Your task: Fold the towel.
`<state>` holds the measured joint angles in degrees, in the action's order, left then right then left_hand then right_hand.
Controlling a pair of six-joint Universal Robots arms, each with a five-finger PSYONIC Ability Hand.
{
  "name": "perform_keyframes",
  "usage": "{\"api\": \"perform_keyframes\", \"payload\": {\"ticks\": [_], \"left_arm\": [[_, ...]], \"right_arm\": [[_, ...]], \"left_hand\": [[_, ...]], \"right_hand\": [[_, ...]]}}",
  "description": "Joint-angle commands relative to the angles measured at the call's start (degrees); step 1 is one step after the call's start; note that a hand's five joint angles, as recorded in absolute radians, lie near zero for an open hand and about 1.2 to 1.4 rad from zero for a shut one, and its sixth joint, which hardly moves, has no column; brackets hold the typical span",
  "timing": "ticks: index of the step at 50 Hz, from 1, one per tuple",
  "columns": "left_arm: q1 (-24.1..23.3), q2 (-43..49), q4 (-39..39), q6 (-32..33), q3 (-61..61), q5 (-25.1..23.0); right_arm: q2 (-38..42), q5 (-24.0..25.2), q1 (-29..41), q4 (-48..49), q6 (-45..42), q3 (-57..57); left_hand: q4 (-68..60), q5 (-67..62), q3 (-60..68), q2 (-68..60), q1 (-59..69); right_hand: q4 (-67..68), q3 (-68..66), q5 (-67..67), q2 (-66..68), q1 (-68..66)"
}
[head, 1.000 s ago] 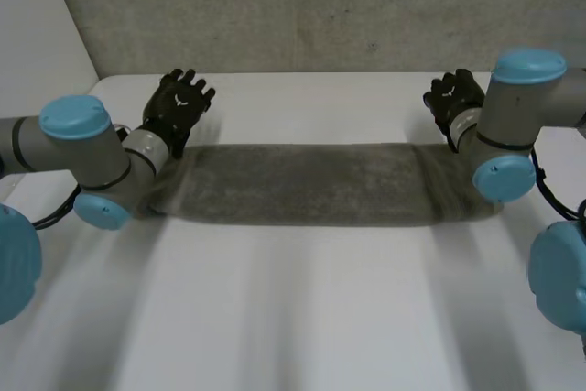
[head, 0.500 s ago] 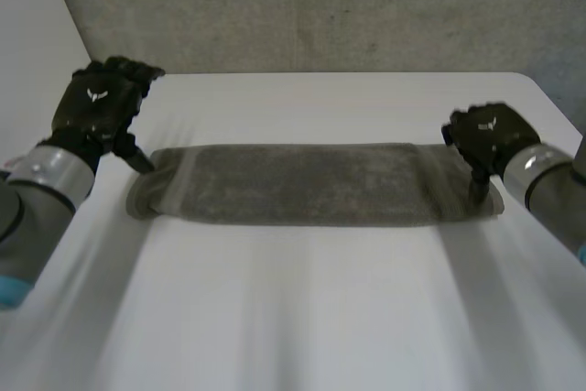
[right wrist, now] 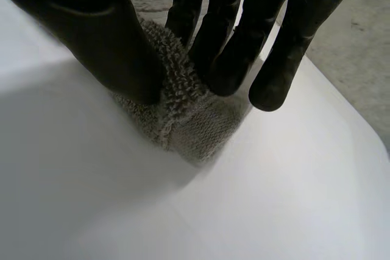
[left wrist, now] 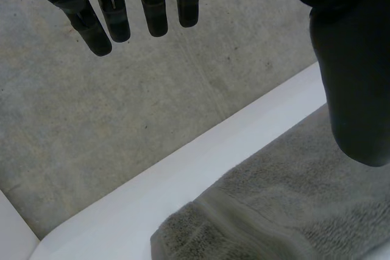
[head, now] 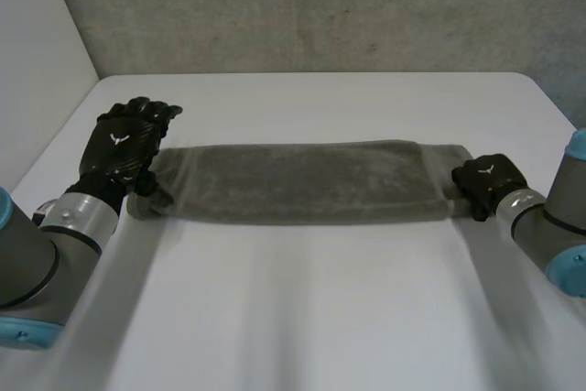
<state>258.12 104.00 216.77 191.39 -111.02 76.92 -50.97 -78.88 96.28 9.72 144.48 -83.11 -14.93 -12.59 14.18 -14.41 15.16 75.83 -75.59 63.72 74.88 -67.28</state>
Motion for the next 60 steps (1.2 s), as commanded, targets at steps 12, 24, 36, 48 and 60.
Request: {"api": "perform_keyframes", "payload": {"ticks": [12, 24, 36, 48, 60], "left_arm": [[0.01, -0.99, -0.03, -0.23, -0.69, 0.07], [0.19, -0.81, -0.03, -0.05, -0.69, 0.07], [0.98, -0.29, -0.03, 0.12, -0.6, -0.1], [0.89, 0.59, -0.03, 0.3, -0.69, -0.1], [-4.91, -0.64, -0.03, -0.32, 0.19, -0.1]], "right_arm": [[-13.28, -4.7, -8.22, -0.84, -1.91, 5.93], [-3.99, -4.18, 26.55, -1.64, -6.48, 17.62], [12.01, -4.09, 43.29, -2.25, -8.07, 26.59], [2.4, -6.99, 39.53, -2.51, -5.8, 23.02], [-12.93, -6.46, 25.63, -2.08, 7.75, 4.54]], "left_hand": [[4.72, 12.38, -3.97, 4.19, -4.95], [4.72, 12.38, -3.97, 4.19, -4.95], [4.72, 12.38, -3.97, 4.19, -4.95], [4.72, 12.38, -3.97, 4.19, -4.95], [4.38, 12.04, -3.63, 3.86, -4.61]], "right_hand": [[4.17, -4.41, 6.28, 5.12, -12.72], [4.17, -4.41, 6.28, 5.12, -12.72], [-17.43, 17.19, -15.32, -16.48, 8.88], [-65.83, 65.59, -63.72, -64.88, 57.28], [-65.83, 65.59, -63.72, -64.88, 57.28]]}}
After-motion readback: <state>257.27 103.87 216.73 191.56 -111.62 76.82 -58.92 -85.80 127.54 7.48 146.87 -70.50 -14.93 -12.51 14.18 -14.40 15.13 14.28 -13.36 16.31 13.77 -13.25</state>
